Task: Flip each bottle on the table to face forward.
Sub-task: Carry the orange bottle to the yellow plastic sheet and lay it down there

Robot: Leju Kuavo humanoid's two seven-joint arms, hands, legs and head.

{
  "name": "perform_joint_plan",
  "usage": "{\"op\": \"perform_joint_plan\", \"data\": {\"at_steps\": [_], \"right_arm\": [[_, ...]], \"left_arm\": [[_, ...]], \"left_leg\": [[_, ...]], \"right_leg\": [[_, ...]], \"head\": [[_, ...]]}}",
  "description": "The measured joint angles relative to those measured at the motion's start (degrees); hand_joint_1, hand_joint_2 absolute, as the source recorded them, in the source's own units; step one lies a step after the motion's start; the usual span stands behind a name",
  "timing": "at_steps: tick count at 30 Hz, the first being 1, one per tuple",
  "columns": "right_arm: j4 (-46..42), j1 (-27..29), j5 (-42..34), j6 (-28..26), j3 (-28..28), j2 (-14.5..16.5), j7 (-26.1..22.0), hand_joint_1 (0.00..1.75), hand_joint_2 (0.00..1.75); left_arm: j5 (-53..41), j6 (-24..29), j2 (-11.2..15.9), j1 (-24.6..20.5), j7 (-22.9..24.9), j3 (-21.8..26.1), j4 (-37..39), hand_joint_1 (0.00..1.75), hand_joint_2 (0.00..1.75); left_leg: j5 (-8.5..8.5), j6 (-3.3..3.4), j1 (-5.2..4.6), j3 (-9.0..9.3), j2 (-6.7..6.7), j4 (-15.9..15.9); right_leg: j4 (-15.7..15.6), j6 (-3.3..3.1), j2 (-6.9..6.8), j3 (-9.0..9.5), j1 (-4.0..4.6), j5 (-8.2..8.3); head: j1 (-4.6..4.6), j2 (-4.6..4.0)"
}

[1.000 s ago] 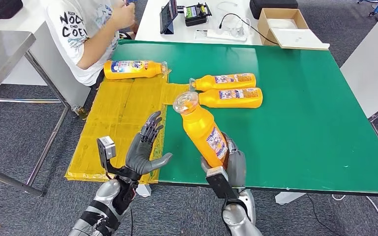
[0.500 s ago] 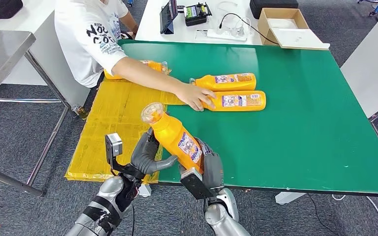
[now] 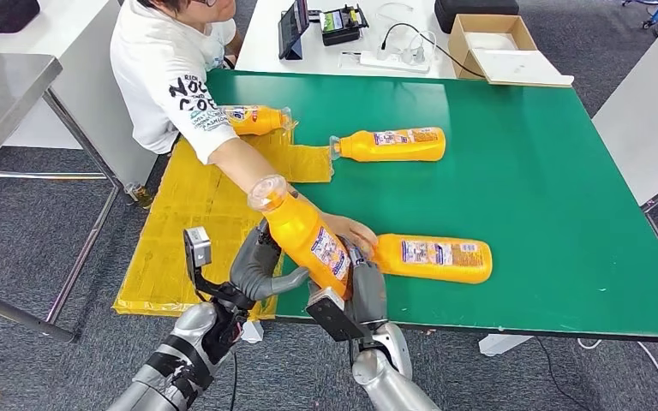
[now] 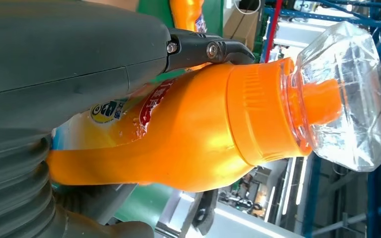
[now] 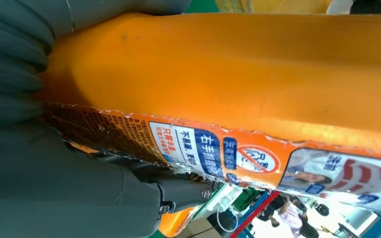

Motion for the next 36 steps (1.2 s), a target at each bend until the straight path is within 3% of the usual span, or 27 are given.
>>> {"op": "perform_joint_plan", "data": {"at_steps": [17,30,36], "right_arm": [[5.9,-1.1,-0.2,1.6,4.2,3.4,-0.8,1.75,1.75],[7.4,-1.1,-1.4,1.7,5.4,3.6,-0.5,1.75,1.75],[7.6,-1.4,-4.9,2.0,7.4,3.8,-0.5,1.75,1.75]], "left_arm": [[4.4,-1.5,0.1,-2.4,-0.1,-1.5,9.2,0.0,1.75],[4.7,-1.4,0.1,-2.8,-0.2,-1.5,11.4,0.0,1.75],[9.6,-3.2,0.0,-3.4,0.6,-1.1,11.4,0.0,1.75]], "left_leg": [[0.0,0.0,0.0,0.0,0.02,0.0],[0.0,0.0,0.0,0.01,0.02,0.0],[0.0,0.0,0.0,0.0,0.02,0.0]], "right_leg": [[0.0,0.0,0.03,-0.06,0.0,0.0],[0.0,0.0,0.03,-0.06,0.01,0.0],[0.0,0.0,0.03,-0.05,0.0,0.0]], "head": [[0.0,0.0],[-0.01,0.0],[0.01,0.0]]}}
